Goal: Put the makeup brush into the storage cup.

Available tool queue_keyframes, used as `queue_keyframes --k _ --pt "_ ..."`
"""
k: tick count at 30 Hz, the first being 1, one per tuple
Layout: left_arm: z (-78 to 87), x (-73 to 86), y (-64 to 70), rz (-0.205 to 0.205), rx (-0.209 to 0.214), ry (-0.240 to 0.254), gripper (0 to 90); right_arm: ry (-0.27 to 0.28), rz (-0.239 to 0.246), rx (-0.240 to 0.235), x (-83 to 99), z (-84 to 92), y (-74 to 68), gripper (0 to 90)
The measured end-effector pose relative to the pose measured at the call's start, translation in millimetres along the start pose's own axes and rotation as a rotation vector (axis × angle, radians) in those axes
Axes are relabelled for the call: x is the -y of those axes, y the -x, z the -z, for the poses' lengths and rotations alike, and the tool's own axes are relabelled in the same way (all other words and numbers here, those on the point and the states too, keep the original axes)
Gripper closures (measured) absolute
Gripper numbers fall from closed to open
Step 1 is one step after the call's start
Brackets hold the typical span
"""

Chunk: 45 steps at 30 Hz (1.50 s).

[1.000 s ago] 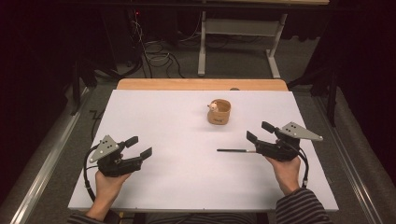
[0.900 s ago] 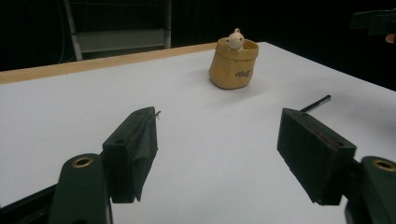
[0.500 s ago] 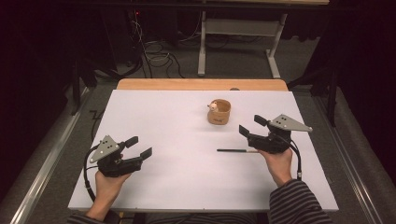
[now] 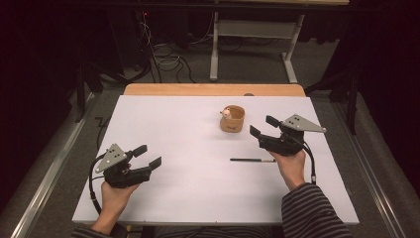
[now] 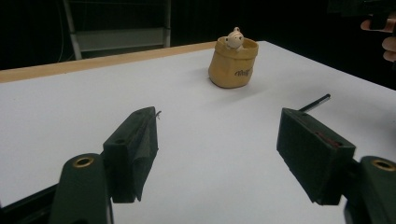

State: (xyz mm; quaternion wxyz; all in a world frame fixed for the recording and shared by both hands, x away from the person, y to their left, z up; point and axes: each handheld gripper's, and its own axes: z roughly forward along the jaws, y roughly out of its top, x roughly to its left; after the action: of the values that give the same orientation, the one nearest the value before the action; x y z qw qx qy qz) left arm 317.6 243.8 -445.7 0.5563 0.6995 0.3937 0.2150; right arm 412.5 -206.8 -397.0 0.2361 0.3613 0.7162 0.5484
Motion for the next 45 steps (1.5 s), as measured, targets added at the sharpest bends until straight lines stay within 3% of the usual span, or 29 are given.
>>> queue_keyframes --k 20,23,36,45 --pt "0.0 0.0 -0.3 0.001 0.003 -0.001 29.7 0.018 -0.035 0.031 -12.6 -26.1 4.8 30.3" --pt "0.3 -0.1 -0.3 0.005 0.002 0.003 29.9 0.024 -0.059 0.029 -13.9 -27.2 5.8 30.6" --pt "0.9 -0.2 -0.3 0.004 -0.002 0.005 29.8 -0.057 -0.078 0.012 -20.9 -28.7 7.5 29.7" --pt "0.6 -0.1 -0.1 0.004 -0.002 0.004 30.0 -0.18 -0.039 -0.007 -21.7 -29.9 10.7 32.0"
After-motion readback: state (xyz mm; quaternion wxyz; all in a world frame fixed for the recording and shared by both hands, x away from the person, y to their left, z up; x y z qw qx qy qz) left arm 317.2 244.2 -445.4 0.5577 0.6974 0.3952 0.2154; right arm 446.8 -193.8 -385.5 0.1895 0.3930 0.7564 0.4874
